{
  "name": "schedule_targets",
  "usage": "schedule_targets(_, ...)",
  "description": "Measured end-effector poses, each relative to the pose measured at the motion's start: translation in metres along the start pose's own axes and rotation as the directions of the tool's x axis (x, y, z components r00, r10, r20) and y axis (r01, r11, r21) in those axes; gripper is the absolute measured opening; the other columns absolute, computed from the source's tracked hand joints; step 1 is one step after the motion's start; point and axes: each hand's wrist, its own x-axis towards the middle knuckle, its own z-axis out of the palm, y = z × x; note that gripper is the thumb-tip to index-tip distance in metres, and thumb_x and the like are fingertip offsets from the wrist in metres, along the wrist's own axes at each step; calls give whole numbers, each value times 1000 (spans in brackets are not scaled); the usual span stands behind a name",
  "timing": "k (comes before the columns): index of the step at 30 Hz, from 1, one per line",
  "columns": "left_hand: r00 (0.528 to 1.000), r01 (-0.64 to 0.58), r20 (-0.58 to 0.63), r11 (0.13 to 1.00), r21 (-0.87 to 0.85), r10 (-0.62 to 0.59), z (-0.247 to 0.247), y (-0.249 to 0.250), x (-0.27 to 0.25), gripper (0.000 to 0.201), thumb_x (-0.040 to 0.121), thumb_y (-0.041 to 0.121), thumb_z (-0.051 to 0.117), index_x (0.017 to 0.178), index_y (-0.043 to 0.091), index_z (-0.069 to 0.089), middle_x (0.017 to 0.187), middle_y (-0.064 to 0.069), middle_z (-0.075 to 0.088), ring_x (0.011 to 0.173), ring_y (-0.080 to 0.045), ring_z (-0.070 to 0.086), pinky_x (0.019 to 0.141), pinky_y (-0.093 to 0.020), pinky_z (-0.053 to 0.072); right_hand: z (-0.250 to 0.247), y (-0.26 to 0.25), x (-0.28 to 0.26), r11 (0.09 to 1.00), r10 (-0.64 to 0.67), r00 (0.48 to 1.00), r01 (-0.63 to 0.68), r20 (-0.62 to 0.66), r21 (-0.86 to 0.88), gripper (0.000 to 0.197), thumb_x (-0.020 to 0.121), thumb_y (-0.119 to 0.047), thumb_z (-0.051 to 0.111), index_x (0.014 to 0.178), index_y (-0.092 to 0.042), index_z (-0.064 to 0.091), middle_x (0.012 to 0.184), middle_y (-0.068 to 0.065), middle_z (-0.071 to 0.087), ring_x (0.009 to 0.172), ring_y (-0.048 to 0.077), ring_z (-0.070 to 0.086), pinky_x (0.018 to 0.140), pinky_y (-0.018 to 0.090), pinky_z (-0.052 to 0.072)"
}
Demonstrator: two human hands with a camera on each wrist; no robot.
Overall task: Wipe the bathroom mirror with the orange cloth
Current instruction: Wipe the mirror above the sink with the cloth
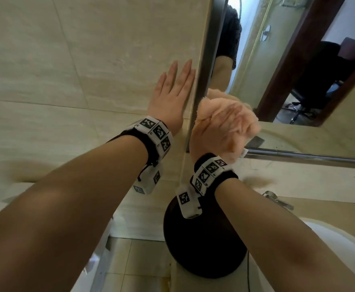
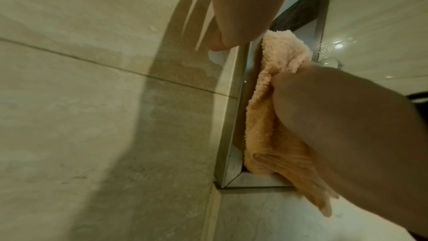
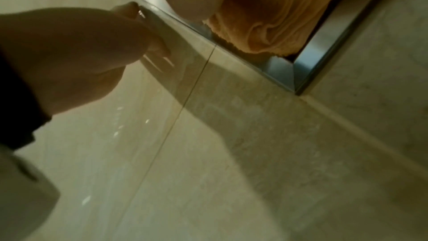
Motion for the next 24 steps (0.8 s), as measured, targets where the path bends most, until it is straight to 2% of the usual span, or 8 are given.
schedule_targets(3, 1000, 6, -30, 1000, 20, -5, 6, -1, 0, 85, 86, -2, 40, 151, 15, -13, 159, -2, -18, 147, -26, -16, 117, -38, -11, 10, 7, -5, 983, -183, 981, 183, -64, -6, 69, 98, -33, 30, 147, 2, -3, 158, 19, -3, 146, 29, -5, 117, 37, -13)
schedule_targets(6, 1000, 2, -11, 1000, 17, -2, 14, 4, -4, 81, 89, 5, 39, 151, 13, -12, 159, -5, -17, 147, -27, -14, 119, -40, -8, 29, 24, -8, 900, -427, 896, 434, -120, 35, 78, 85, -28, 52, 147, 2, 15, 155, 20, 19, 145, 31, 15, 118, 47, 11)
schedule_targets(8, 1000, -17, 12, 1000, 26, 16, 18, 6, -10, 80, 88, 5, 38, 151, 11, -12, 159, -6, -16, 147, -28, -13, 120, -41, -6, 39, 37, -12, 849, -513, 851, 522, -110, 81, 84, 79, -21, 61, 146, -2, 14, 152, 20, 25, 143, 31, 18, 119, 46, 12)
schedule_targets(11, 999, -26, 40, 999, 36, 24, 26, 8, -19, 76, 89, 9, 32, 151, 11, -11, 160, -5, -15, 147, -28, -12, 121, -42, -3, 42, 49, -17, 814, -542, 834, 552, -105, 181, 84, 78, -11, 65, 145, -4, 14, 150, 23, 28, 141, 29, 15, 119, 33, -2)
schedule_targets(16, 997, -32, 75, 997, 63, 27, 31, 8, -25, 78, 90, 2, 35, 151, 10, -12, 159, -6, -16, 147, -28, -13, 121, -41, -2, 37, 59, -17, 744, -595, 790, 610, -145, 271, 69, 79, -6, 60, 140, 1, 27, 141, 27, 41, 135, 34, 30, 120, 27, 4)
schedule_targets(18, 996, -24, 89, 998, 53, 19, 29, 9, -27, 78, 89, 1, 35, 151, 11, -12, 159, -5, -17, 147, -27, -13, 121, -41, -2, 36, 64, -19, 737, -608, 786, 612, -113, 287, 64, 83, -10, 56, 140, 2, 30, 140, 26, 43, 133, 35, 34, 119, 30, 10)
schedule_targets(20, 995, -8, 105, 999, 36, 4, 27, 11, -29, 77, 87, 2, 29, 151, 11, -12, 159, -4, -18, 147, -27, -14, 121, -40, -3, 38, 68, -21, 751, -614, 788, 600, -42, 277, 61, 88, -15, 53, 142, 3, 32, 143, 23, 41, 135, 34, 34, 118, 41, 18)
schedule_targets(24, 993, 16, 120, 999, 31, -20, 26, 12, -33, 86, 80, -9, 29, 151, 14, -15, 159, -2, -20, 147, -25, -16, 121, -40, -4, 37, 74, -28, 804, -559, 821, 500, 120, 321, 58, 95, -23, 48, 147, -7, 28, 148, 15, 36, 140, 28, 28, 118, 44, 18)
